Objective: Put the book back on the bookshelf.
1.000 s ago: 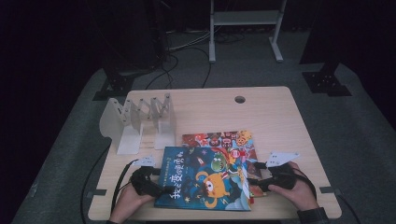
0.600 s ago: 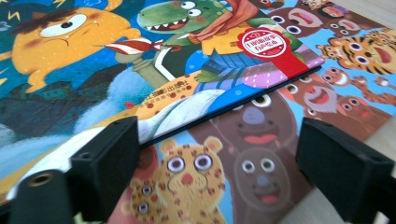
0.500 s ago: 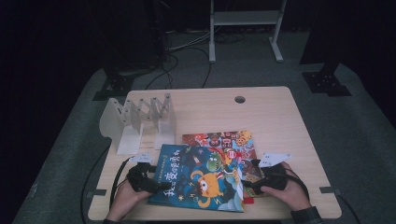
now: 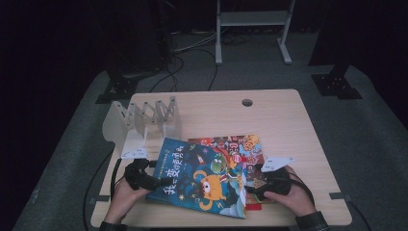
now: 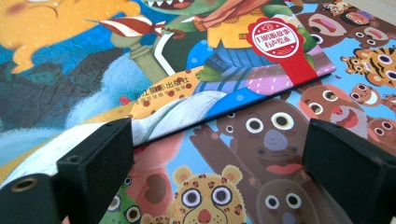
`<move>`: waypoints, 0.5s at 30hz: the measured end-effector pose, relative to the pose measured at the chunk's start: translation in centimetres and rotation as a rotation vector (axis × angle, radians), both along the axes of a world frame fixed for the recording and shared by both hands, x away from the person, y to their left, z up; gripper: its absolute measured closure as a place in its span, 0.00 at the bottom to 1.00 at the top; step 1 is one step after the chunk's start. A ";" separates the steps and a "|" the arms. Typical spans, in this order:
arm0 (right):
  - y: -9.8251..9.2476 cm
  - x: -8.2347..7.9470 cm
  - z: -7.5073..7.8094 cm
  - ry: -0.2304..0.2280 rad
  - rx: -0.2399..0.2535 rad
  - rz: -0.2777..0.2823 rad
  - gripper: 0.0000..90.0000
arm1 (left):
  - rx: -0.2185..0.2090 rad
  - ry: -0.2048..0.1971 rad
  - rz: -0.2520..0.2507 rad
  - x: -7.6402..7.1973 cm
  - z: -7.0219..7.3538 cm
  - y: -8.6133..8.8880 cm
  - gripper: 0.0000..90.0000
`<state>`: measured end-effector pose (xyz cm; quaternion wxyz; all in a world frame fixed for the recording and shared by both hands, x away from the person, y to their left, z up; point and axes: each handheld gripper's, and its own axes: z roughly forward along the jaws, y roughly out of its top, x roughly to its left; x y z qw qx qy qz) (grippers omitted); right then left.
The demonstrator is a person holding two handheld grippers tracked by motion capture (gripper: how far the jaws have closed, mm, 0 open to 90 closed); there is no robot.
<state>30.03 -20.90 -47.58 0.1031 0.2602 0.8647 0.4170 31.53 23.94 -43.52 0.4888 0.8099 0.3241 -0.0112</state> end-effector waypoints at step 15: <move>0.4 -0.1 0.0 -0.005 -0.011 0.005 0.09 | 0.001 -0.024 -0.075 0.4 6.2 -2.0 0.00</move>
